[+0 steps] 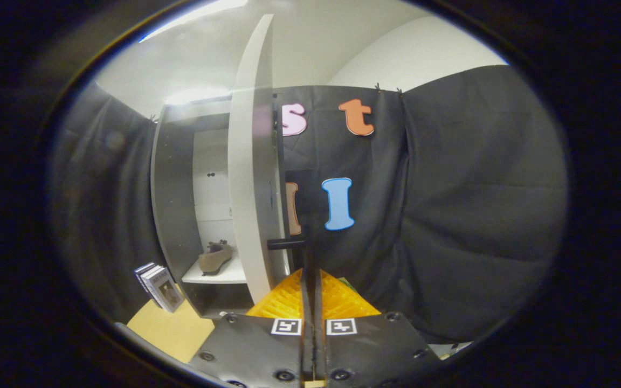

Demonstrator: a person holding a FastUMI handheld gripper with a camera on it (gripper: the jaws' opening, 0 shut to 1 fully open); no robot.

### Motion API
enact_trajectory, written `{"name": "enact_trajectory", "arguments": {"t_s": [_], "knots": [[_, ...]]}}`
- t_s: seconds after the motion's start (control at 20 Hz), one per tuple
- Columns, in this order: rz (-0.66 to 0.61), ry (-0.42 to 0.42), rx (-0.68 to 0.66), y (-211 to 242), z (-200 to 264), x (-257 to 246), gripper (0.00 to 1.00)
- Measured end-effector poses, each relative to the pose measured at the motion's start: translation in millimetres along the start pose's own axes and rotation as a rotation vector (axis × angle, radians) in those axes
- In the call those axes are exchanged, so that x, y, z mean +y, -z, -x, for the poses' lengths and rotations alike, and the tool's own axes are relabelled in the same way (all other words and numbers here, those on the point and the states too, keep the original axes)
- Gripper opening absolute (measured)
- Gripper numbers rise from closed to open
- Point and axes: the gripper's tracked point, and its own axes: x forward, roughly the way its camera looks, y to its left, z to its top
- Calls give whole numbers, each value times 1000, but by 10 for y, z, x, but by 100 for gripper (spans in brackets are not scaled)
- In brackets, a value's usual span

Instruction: Open the shoe cabinet door, grab the shoes and put them into the shoe cabinet, then close the shoe cabinet door.

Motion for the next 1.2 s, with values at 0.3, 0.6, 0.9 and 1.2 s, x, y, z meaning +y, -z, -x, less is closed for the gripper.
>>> {"name": "enact_trajectory", "arguments": {"t_s": [0.3, 0.6, 0.9, 1.2], "knots": [[-20, 79, -35, -71, 201, -433, 3], [7, 51, -74, -182, 350, -295, 4], [24, -69, -123, -210, 458, 272, 4], [33, -221, -42, 155, 286, 939, 4]]}}
